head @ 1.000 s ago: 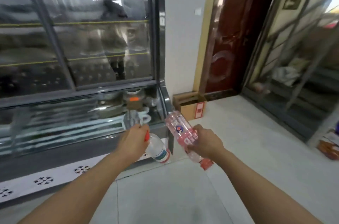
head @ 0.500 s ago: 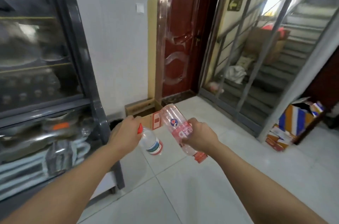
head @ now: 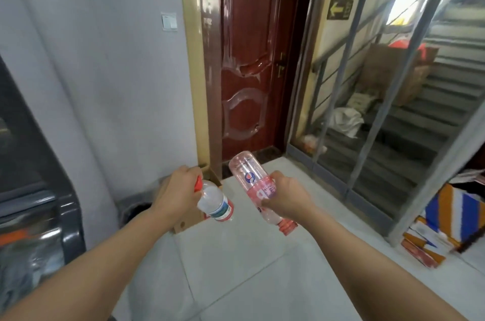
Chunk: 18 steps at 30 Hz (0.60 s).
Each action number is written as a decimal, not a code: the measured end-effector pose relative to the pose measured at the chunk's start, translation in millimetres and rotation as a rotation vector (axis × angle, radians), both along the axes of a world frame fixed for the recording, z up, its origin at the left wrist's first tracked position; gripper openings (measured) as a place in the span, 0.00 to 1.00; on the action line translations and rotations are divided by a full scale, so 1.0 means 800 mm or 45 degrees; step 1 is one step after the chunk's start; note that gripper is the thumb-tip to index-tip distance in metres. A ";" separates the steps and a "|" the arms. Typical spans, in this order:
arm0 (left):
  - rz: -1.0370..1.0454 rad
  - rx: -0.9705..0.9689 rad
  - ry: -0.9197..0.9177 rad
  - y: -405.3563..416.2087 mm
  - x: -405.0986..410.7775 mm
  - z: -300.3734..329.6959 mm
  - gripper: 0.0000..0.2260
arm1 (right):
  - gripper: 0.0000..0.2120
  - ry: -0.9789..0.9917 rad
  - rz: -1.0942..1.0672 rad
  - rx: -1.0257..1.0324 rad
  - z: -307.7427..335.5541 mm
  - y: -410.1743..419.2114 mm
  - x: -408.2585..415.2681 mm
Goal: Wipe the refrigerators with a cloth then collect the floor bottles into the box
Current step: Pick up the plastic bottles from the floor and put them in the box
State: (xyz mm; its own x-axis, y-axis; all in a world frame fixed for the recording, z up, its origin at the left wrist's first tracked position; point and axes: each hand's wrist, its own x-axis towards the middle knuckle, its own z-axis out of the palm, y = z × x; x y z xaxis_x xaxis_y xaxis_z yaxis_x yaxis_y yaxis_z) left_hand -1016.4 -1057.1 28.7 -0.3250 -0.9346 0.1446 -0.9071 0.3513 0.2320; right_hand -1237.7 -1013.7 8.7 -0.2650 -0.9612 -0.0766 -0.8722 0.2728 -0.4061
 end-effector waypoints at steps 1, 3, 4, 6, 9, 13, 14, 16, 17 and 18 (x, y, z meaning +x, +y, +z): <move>0.029 0.010 0.000 -0.017 -0.020 0.000 0.10 | 0.29 -0.003 0.025 0.004 0.001 -0.024 -0.020; 0.085 0.031 0.010 -0.047 -0.057 0.001 0.09 | 0.29 -0.018 0.075 0.011 0.001 -0.068 -0.058; 0.107 0.034 0.003 -0.062 -0.075 0.001 0.09 | 0.29 -0.022 0.092 0.014 0.002 -0.088 -0.076; 0.138 0.046 -0.017 -0.087 -0.106 0.002 0.10 | 0.30 -0.011 0.121 0.039 0.002 -0.124 -0.107; 0.174 0.059 -0.005 -0.131 -0.148 0.001 0.09 | 0.31 -0.023 0.159 0.056 -0.003 -0.177 -0.149; 0.190 0.063 0.020 -0.202 -0.204 -0.009 0.09 | 0.29 -0.035 0.201 0.031 -0.010 -0.251 -0.207; 0.188 0.068 0.028 -0.217 -0.216 -0.012 0.08 | 0.29 -0.016 0.205 0.026 -0.012 -0.267 -0.218; 0.180 0.054 0.027 -0.263 -0.248 -0.023 0.08 | 0.30 0.016 0.195 0.030 -0.020 -0.310 -0.244; 0.176 0.048 0.028 -0.287 -0.263 -0.028 0.08 | 0.31 0.034 0.192 0.044 -0.024 -0.334 -0.257; 0.171 0.051 0.035 -0.311 -0.278 -0.033 0.08 | 0.31 0.045 0.194 0.063 -0.026 -0.358 -0.268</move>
State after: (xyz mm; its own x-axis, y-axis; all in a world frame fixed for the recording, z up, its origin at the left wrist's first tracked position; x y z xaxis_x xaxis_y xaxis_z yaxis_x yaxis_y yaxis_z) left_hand -1239.1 -1306.1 2.5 -0.1928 -0.9746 0.1138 -0.9385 0.2170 0.2685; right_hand -1452.2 -1300.3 -12.1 -0.1201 -0.9858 -0.1178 -0.9184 0.1553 -0.3639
